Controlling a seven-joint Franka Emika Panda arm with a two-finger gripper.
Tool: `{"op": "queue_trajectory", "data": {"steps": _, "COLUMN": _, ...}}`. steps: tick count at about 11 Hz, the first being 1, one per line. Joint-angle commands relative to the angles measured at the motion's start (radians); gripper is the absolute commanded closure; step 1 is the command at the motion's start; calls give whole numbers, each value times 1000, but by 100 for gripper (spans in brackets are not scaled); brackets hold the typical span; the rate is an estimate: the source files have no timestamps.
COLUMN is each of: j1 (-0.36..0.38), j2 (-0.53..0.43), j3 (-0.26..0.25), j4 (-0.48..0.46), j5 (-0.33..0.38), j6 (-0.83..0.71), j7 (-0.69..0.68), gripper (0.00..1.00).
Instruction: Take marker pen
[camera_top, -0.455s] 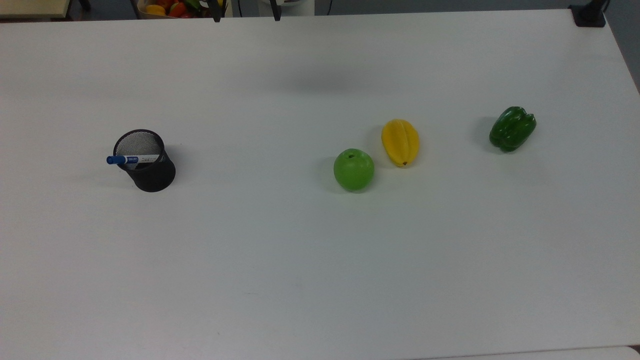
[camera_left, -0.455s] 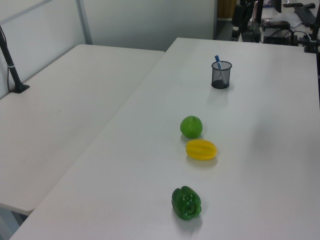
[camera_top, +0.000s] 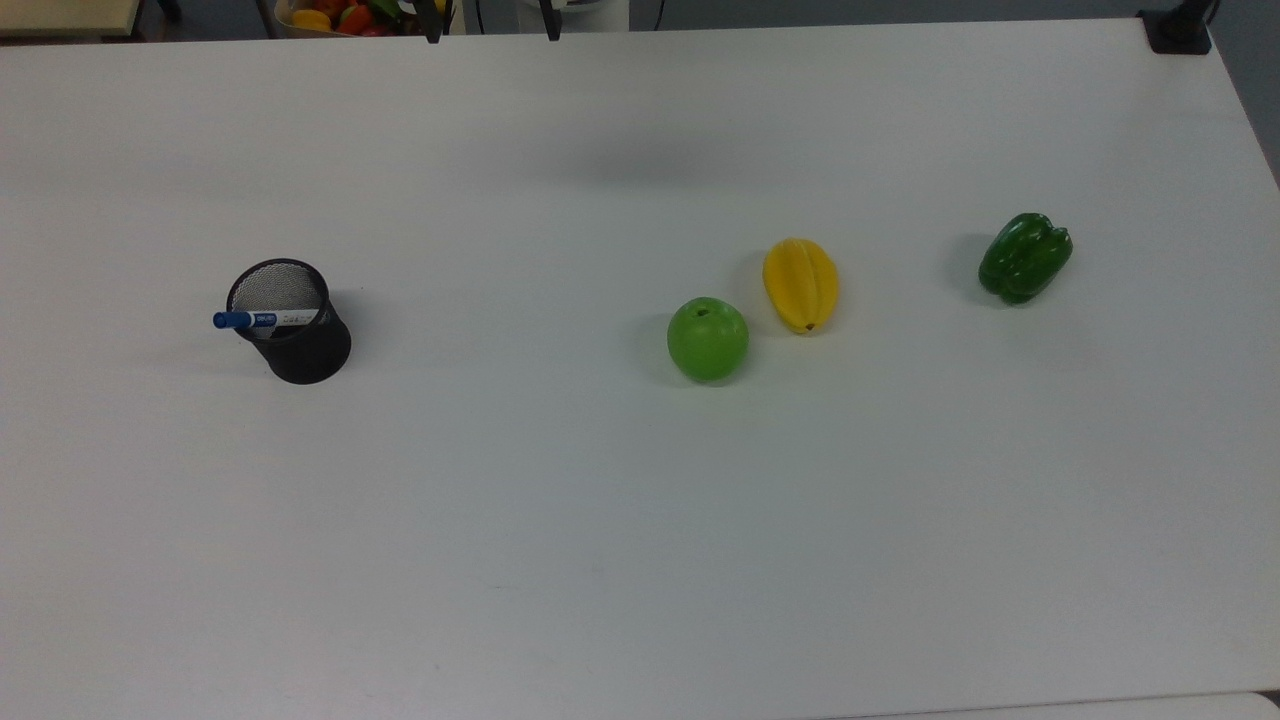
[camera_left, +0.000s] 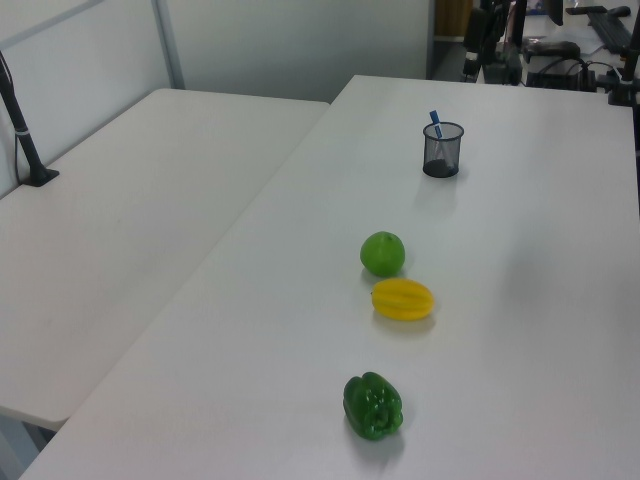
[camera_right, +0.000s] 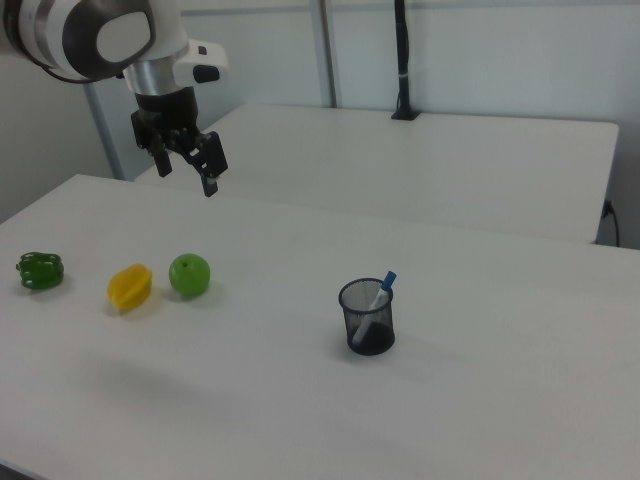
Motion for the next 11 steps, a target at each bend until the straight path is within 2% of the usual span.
{"op": "queue_trajectory", "data": {"steps": 1, "j1": 7, "j2": -36, "j3": -11, "j4": -38, "j5": 13, "j6": -1, "j7": -16, "gripper": 0}}
{"op": "queue_trajectory", "data": {"steps": 6, "j1": -6, "j2": -30, "j3": -11, "j4": -31, "j5": 11, "j6": 13, "j7": -24, "gripper": 0}}
{"op": "queue_trajectory", "data": {"steps": 9, "j1": -11, "j2": -19, "j3": -12, "j4": -12, "j5": -29, "j6": 97, "j7": -16, "gripper": 0}}
{"op": "queue_trajectory", "data": {"steps": 11, "j1": -54, "j2": 22, "j3": -14, "j4": 11, "j5": -43, "j6": 183, "j7": -13, "gripper": 0}}
